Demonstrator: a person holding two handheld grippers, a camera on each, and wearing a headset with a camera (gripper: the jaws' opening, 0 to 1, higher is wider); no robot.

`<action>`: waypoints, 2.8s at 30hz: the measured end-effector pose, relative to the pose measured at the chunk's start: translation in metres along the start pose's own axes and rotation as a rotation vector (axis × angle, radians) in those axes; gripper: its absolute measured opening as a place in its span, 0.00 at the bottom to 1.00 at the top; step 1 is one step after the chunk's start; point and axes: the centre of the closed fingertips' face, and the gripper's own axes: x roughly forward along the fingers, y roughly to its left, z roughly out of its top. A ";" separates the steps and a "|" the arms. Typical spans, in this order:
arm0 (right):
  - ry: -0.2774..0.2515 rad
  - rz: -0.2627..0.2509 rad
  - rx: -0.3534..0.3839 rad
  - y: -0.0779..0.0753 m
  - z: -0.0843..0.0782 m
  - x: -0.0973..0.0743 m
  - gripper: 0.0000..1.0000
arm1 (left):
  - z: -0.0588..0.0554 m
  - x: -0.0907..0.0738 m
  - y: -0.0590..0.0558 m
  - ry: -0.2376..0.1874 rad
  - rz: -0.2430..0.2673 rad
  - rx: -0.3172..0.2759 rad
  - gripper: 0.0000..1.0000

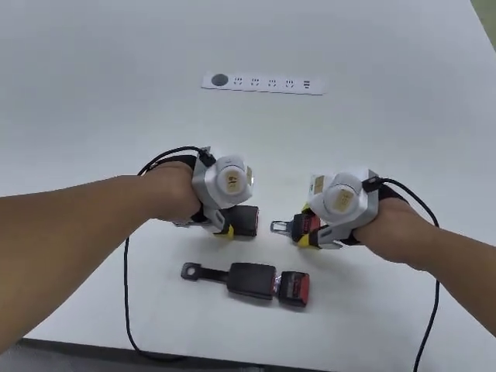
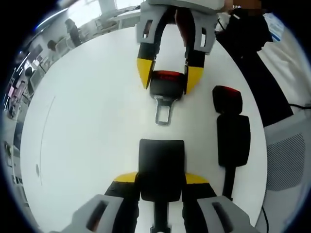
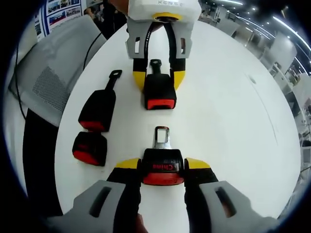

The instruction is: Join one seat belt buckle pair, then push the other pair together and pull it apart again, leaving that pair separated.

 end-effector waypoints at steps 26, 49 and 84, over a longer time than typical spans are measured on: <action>0.067 -0.187 0.178 -0.013 -0.055 -0.049 0.47 | 0.002 -0.038 0.017 -0.102 0.188 -0.175 0.60; -0.237 -0.275 0.530 0.056 -0.020 -0.089 0.99 | -0.042 -0.106 -0.071 -0.410 0.326 -0.636 0.96; -0.277 -0.359 0.616 0.069 -0.029 -0.110 1.00 | -0.077 -0.136 -0.093 -0.428 0.458 -0.780 1.00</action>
